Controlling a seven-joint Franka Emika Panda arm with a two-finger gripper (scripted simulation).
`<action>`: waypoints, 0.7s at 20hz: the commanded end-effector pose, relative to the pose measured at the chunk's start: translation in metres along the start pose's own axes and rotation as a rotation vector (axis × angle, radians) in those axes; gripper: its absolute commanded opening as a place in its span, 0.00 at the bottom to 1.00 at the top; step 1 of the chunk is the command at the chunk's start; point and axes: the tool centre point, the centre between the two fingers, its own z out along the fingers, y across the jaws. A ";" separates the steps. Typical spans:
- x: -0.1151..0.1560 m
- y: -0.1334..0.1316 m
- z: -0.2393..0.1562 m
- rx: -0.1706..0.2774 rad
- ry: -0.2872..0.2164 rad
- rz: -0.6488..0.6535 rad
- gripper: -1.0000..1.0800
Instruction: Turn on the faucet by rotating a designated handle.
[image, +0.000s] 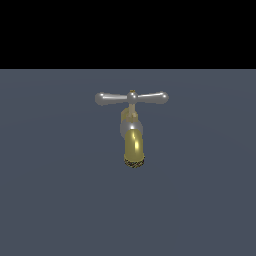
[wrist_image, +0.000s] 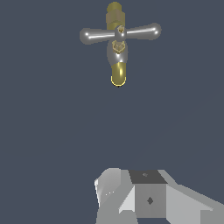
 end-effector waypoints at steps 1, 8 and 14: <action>0.000 0.000 0.000 0.000 0.000 0.000 0.00; -0.001 -0.016 0.003 0.011 -0.010 -0.054 0.00; -0.003 -0.019 0.003 0.013 -0.013 -0.069 0.00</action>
